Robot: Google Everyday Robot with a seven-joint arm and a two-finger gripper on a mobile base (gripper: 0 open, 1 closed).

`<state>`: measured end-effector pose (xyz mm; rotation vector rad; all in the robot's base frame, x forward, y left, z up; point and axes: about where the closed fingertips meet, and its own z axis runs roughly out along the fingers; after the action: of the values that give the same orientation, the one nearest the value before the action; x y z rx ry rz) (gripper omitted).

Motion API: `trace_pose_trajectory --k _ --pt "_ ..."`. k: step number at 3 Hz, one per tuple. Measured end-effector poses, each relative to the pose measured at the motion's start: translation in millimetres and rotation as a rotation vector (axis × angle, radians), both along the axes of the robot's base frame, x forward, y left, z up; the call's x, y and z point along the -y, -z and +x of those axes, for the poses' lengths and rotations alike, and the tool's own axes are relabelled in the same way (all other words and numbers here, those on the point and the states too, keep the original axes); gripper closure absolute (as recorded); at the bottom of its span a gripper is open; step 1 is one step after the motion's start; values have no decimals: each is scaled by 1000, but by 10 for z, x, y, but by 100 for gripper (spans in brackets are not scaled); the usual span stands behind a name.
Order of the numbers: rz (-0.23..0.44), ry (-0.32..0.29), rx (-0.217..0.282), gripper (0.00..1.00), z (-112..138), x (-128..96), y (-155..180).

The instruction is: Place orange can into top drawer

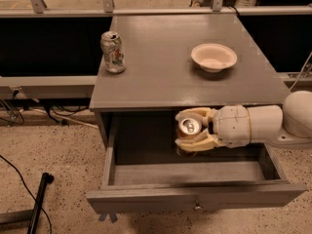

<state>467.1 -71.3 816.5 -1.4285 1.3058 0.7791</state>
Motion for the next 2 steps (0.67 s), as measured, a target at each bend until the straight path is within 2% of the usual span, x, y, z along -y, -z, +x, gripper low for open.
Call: trace_pose_trajectory --k 1,2 --pt "-24 -1 -16 100 -89 61 174" --pt "0 14 -44 100 -167 153 442"
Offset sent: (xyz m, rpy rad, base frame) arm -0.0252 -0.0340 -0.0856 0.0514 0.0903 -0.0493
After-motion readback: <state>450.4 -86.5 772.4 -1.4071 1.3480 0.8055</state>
